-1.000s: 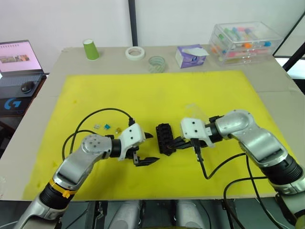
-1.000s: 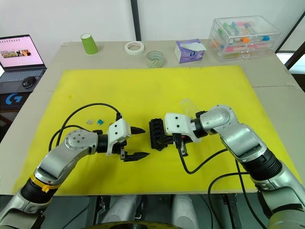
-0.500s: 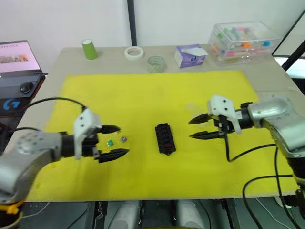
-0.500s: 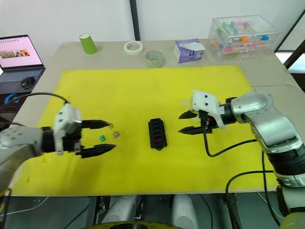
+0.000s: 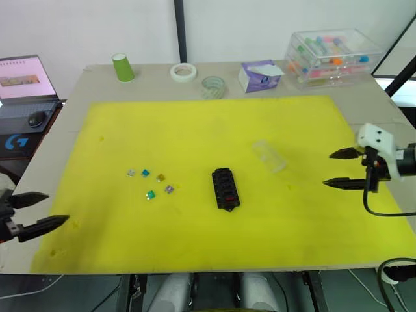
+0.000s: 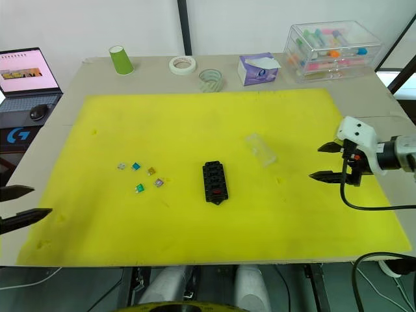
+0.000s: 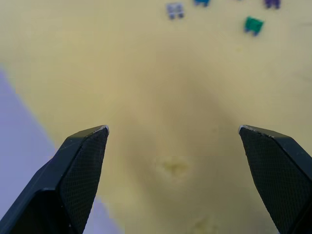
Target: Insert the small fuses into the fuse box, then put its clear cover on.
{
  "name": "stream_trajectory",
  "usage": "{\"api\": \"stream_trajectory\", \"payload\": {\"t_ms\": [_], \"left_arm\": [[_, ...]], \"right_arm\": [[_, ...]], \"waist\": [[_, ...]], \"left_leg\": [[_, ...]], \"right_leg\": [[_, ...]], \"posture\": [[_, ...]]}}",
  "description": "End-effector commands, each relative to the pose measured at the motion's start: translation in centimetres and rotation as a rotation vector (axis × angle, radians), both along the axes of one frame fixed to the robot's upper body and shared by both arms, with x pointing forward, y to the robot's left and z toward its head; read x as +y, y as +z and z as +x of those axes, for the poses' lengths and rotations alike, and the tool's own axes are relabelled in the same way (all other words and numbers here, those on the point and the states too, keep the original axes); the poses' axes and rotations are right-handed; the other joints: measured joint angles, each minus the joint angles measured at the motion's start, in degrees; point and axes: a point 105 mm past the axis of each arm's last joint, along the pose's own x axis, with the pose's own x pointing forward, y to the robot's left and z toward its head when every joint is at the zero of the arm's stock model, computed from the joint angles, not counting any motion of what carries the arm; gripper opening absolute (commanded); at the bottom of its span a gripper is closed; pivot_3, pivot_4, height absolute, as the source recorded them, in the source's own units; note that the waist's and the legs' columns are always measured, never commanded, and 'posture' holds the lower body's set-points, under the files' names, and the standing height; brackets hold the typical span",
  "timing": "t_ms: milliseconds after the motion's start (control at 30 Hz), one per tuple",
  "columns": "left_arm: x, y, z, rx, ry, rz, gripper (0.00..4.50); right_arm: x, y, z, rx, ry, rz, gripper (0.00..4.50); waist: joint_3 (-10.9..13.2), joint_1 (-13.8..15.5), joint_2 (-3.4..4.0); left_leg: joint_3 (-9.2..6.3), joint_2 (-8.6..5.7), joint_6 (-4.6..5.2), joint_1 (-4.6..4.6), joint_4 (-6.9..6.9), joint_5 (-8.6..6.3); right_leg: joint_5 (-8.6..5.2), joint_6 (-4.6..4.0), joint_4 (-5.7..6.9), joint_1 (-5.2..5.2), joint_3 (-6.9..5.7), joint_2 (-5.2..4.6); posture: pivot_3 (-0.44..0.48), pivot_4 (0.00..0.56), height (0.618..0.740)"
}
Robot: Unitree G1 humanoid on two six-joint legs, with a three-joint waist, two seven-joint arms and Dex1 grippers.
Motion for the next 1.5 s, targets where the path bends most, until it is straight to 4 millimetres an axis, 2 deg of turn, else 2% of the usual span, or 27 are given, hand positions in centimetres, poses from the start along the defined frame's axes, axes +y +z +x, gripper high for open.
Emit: {"api": "stream_trajectory", "payload": {"t_ms": [33,167,300,367,567,667,733,833,900,1000,1100,1200,1267,1500], "left_arm": [[-0.3,0.0,0.8,-0.017,-0.028,0.02,4.5],[-0.3,-0.5,1.7,-0.02,-0.043,0.009,4.5],[-0.5,-0.3,2.5,-0.036,-0.059,-0.009,4.5],[-0.9,-0.1,3.2,-0.044,-0.075,-0.042,4.5],[-2.9,0.1,5.3,0.007,-0.146,-0.286,4.5],[-3.3,-0.5,6.4,0.066,-0.142,-0.39,4.5],[-4.2,-1.2,7.9,0.141,-0.14,-0.496,4.5],[-4.4,-0.6,10.1,0.179,-0.071,-0.673,4.5],[-4.3,-0.4,10.8,0.197,-0.044,-0.724,4.5],[-5.1,-1.5,11.1,0.297,-0.043,-0.763,4.5],[-5.2,-1.9,11.6,0.335,-0.016,-0.808,4.5],[-5.3,-2.7,11.7,0.384,-0.005,-0.812,3.91],[-5.4,-3.1,11.7,0.402,-0.003,-0.793,3.22],[-5.8,-3.7,11.8,0.435,-0.024,-0.77,3.22]], "right_arm": [[-0.4,1.4,-0.2,-0.057,-0.004,-0.019,4.46],[0.6,1.3,-0.2,-0.077,0.004,-0.013,4.46],[3.1,1.8,-0.2,-0.118,0.054,0.03,4.46],[5.4,2.7,-0.1,-0.154,0.102,0.08,4.46],[13.9,5.6,-0.6,-0.235,0.31,0.263,4.46],[17.4,5.6,-1.5,-0.22,0.411,0.303,4.46],[20.8,5.3,-1.5,-0.174,0.454,0.359,4.46],[24.2,4.6,-1.8,-0.149,0.517,0.35,4.46],[25.1,4.7,-1.8,-0.146,0.527,0.352,4.46],[26.5,5.0,-1.8,-0.17,0.554,0.362,4.46],[27.2,5.2,-1.6,-0.193,0.562,0.36,4.46],[27.6,5.3,-1.7,-0.203,0.567,0.36,4.5],[27.5,5.2,-1.7,-0.206,0.566,0.351,4.5],[27.2,5.0,-1.7,-0.211,0.558,0.33,4.5]], "waist": [[0.0,0.0,0.1],[0.0,0.0,0.13],[0.0,-0.2,0.14],[0.0,-0.2,0.14],[0.1,-0.3,0.15],[0.0,-0.2,0.11],[0.0,-0.3,0.09],[0.0,-0.2,-0.04],[-0.1,-0.5,-0.26],[-0.1,-1.5,-0.28],[-0.1,-1.8,-0.3],[-0.1,-2.1,-0.3],[-0.1,-2.5,-0.3],[-0.1,-2.9,-0.3]], "left_leg": [[0.0,0.0,0.0,0.0,0.0,0.0],[0.0,0.02,0.0,0.0,-0.03,0.0],[0.01,0.02,0.0,0.0,-0.05,0.0],[0.0,0.04,-0.01,0.0,-0.05,0.0],[-0.01,0.04,-0.01,-0.02,-0.04,0.0],[-0.03,0.03,-0.01,-0.04,-0.03,0.0],[-0.03,0.0,-0.01,-0.04,0.03,0.01],[-0.07,-0.01,-0.07,-0.09,0.13,0.06],[-0.09,-0.04,-0.06,-0.22,0.14,0.06],[-0.1,-0.24,-0.01,-0.25,0.13,0.03],[-0.08,-0.23,0.01,-0.24,0.14,0.03],[-0.08,-0.18,0.0,-0.24,0.13,0.03],[-0.08,-0.21,0.0,-0.24,0.13,0.03],[-0.15,-0.23,0.0,-0.24,0.14,0.03]], "right_leg": [[0.0,0.0,0.0,0.0,0.01,0.0],[0.0,0.0,0.02,-0.03,0.01,0.02],[0.0,0.0,0.03,-0.06,0.02,0.02],[0.0,0.0,0.04,-0.06,0.01,0.04],[0.0,0.01,0.06,-0.09,0.01,0.04],[0.01,0.01,0.05,-0.1,-0.01,0.06],[0.01,0.02,0.1,-0.08,-0.01,0.05],[0.02,0.02,0.27,-0.17,-0.04,0.06],[0.01,0.01,0.33,-0.35,-0.08,0.08],[0.02,0.02,0.39,-0.43,-0.11,-0.02],[0.02,0.02,0.39,-0.43,-0.13,-0.03],[0.02,0.02,0.46,-0.49,-0.15,-0.01],[0.02,0.02,0.6,-0.53,-0.15,-0.02],[0.02,0.02,0.88,-0.56,-0.16,-0.03]], "posture": [[0.0,0.15,0.74],[0.0,0.15,0.74],[0.0,0.15,0.74],[0.0,0.15,0.74],[0.0,0.15,0.74],[0.0,0.15,0.74],[0.0,0.15,0.74],[0.0,0.15,0.74],[0.0,0.15,0.74],[0.0,0.15,0.74],[0.0,0.15,0.74],[0.0,0.15,0.74],[0.0,0.15,0.74],[0.0,0.15,0.74]]}}
